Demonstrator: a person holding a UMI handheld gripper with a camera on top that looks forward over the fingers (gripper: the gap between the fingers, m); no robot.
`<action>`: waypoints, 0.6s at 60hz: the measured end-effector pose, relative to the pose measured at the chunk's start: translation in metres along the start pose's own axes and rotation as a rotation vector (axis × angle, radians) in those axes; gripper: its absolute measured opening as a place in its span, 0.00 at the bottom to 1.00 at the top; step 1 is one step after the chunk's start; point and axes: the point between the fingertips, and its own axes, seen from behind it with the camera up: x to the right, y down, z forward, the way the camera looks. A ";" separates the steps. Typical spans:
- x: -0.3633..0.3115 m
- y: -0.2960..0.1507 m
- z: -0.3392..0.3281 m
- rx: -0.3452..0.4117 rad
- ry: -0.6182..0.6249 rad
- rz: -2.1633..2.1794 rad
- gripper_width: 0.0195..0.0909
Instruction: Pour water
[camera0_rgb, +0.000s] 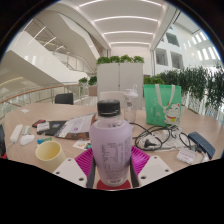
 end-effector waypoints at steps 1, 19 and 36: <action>0.008 0.018 0.002 0.007 -0.007 0.005 0.45; -0.005 0.056 0.008 -0.078 -0.089 0.016 0.47; -0.002 0.062 0.000 -0.117 -0.083 0.020 0.61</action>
